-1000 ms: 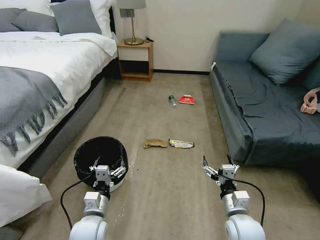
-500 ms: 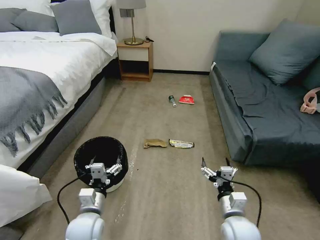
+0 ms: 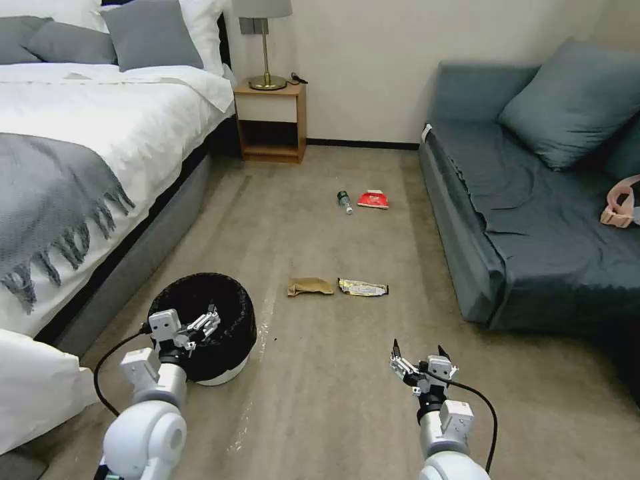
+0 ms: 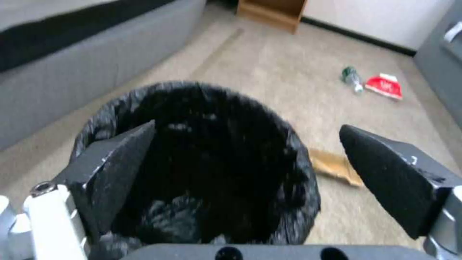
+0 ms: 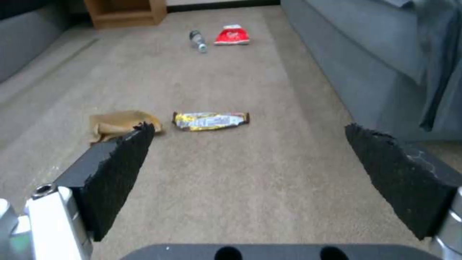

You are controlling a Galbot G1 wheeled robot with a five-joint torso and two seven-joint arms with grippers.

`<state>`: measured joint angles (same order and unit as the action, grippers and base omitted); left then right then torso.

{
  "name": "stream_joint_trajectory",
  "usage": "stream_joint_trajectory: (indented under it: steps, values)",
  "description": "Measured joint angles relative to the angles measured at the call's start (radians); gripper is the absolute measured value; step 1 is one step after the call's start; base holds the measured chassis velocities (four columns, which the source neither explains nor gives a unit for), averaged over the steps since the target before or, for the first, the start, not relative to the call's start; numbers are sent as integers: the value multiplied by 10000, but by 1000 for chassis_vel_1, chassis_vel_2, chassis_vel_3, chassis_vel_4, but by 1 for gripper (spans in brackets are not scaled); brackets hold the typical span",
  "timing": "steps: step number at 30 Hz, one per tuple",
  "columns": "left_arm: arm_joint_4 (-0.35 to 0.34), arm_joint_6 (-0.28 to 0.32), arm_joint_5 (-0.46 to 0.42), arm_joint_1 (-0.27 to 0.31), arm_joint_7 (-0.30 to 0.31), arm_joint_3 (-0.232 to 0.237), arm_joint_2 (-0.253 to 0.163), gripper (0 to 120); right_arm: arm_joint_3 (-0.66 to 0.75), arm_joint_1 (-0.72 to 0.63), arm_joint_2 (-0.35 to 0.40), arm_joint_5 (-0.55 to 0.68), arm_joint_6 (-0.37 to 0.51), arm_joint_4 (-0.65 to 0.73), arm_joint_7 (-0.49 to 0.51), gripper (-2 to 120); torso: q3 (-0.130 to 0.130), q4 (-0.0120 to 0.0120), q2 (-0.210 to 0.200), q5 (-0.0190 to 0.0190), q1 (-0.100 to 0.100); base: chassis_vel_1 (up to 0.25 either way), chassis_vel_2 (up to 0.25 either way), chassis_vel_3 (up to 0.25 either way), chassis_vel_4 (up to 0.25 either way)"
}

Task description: Pick up the trash bin, then pick up the garbage on the floor and place it into the trash bin.

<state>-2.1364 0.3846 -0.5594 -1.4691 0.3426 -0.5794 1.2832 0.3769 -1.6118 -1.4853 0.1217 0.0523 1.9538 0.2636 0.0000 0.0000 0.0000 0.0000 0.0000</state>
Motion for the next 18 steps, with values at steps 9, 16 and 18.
stream_joint_trajectory:
  steps: [9, 16, 18]
  values:
    - [289, -78, 34, -113, 72, -36, -10, 100, -157, 17, -200, -389, -348, -379, -50, 100, 0, 1, 0, -2, 0, 0, 0, 0, 0]
    - [324, -143, 55, -64, 60, -84, 3, 100, -132, 114, -216, -435, -405, -500, -95, 100, 0, 1, 0, -1, 0, 0, 0, 0, 0]
    - [305, -149, 55, -46, 56, -102, -7, 100, -125, 119, -217, -435, -425, -524, -108, 100, 0, 1, 0, -1, 0, 0, 0, 0, 0]
